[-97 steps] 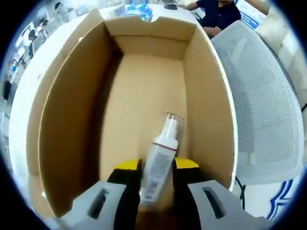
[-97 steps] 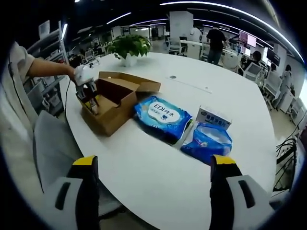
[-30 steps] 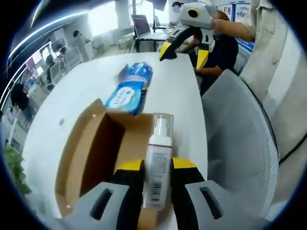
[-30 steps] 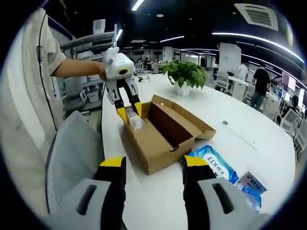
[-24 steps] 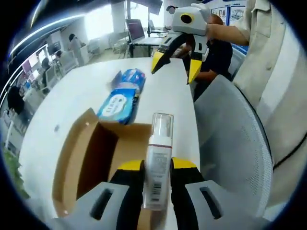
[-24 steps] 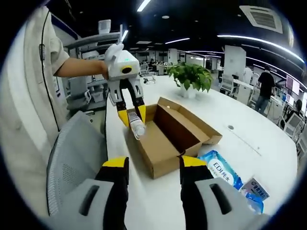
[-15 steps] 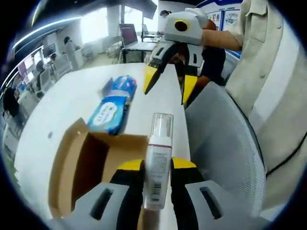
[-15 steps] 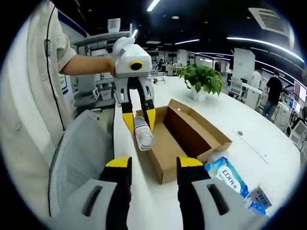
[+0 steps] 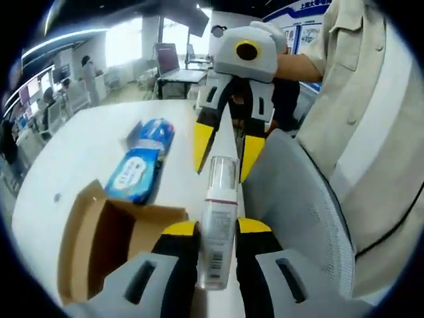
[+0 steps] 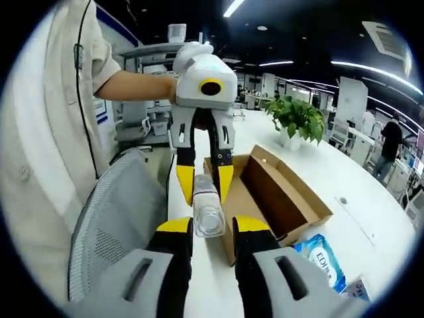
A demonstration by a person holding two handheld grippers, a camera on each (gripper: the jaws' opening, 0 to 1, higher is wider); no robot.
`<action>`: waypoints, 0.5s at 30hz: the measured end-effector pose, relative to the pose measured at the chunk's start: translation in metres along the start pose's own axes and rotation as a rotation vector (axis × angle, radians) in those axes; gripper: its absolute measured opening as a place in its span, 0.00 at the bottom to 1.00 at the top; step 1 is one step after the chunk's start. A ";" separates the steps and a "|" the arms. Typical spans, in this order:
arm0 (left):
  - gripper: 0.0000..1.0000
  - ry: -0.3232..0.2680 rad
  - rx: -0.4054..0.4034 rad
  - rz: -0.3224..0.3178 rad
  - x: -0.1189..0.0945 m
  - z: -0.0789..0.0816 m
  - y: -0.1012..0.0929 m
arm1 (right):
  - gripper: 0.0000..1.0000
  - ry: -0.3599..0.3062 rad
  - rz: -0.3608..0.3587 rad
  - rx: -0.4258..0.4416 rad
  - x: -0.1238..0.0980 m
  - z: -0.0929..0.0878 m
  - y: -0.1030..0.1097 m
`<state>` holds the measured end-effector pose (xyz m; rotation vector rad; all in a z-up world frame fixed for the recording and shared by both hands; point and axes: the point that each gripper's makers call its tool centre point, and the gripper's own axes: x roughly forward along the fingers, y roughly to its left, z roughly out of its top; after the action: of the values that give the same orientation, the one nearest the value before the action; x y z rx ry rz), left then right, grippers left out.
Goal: Operate the shoe box by opening the lid, removing the specified soft item, and placing it in the target area until the item is outside and the box remains undamaged.
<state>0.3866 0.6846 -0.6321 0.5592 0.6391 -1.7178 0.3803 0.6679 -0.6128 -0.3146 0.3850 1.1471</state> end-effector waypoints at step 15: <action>0.19 -0.044 0.008 -0.036 0.004 0.007 -0.005 | 0.17 0.009 0.023 -0.036 0.001 0.006 0.006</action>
<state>0.3809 0.6781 -0.6293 0.5170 0.6153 -1.7627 0.3755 0.6739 -0.6078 -0.3473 0.3767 1.1760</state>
